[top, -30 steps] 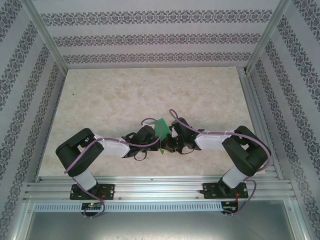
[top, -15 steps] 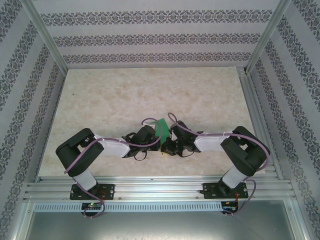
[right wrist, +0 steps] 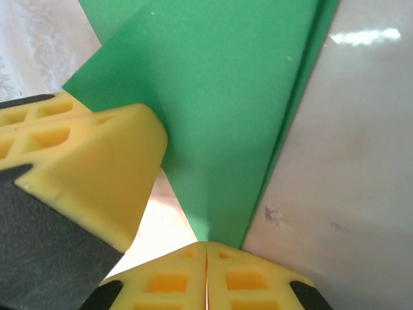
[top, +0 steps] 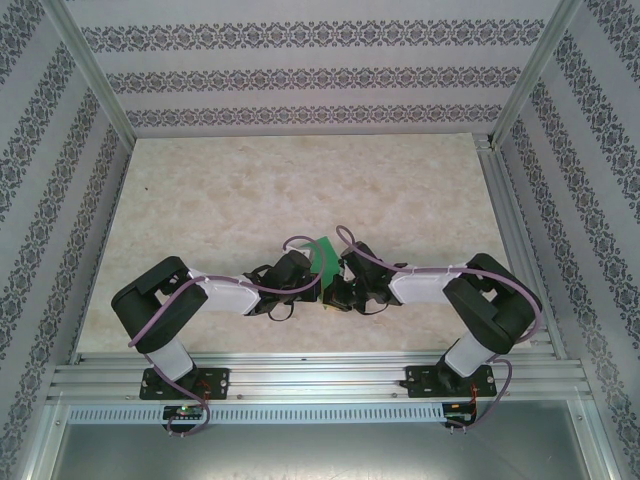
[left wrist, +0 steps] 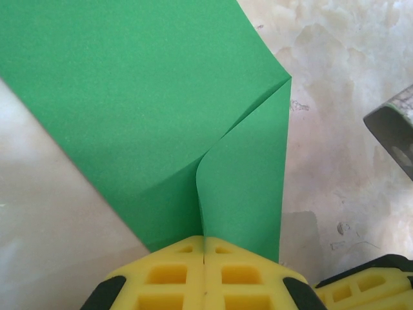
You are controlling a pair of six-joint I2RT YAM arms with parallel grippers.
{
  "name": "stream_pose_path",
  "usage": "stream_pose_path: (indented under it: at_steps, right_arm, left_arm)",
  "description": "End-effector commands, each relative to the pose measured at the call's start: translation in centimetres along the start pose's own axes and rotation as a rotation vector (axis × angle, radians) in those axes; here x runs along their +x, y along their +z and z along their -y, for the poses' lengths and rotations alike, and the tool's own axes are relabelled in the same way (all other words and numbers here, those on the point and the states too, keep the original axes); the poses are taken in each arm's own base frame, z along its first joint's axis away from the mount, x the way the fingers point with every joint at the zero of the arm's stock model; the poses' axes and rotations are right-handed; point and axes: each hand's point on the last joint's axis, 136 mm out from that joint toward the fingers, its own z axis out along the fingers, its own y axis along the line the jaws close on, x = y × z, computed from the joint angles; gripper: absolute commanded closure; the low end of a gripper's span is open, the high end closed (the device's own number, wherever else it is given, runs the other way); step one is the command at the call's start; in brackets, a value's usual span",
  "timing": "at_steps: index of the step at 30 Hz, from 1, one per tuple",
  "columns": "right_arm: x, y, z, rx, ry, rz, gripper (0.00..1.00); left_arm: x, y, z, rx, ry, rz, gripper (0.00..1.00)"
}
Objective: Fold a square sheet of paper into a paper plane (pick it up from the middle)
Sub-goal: Third fold the triangle at the center of the table.
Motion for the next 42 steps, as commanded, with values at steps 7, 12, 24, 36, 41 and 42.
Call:
stream_pose_path:
  at_steps: [7,12,24,36,41,42]
  right_arm:
    - [0.9,0.2,-0.1,-0.034,0.016,-0.014,0.91]
    - [1.8,1.6,3.0,0.076,0.054,-0.048,0.92]
    - [1.3,-0.6,2.4,0.211,-0.035,-0.012,0.95]
    - [-3.1,-1.8,-2.1,0.025,-0.057,0.100,0.94]
    - [-3.7,-0.6,-0.4,0.059,-0.041,0.079,0.94]
    - [-3.7,-0.3,0.2,0.066,-0.033,0.071,0.94]
  left_arm:
    - [2.3,0.3,-1.6,-0.059,-0.001,-0.079,0.95]
    - [2.3,0.3,-1.6,-0.061,0.000,-0.081,0.94]
    - [2.1,0.0,-1.7,-0.069,0.001,-0.069,0.95]
    - [1.9,0.0,-1.3,-0.060,0.006,-0.069,0.93]
    - [1.7,-0.1,-1.2,-0.062,0.009,-0.066,0.92]
    - [1.7,-0.1,-1.2,-0.063,0.008,-0.064,0.92]
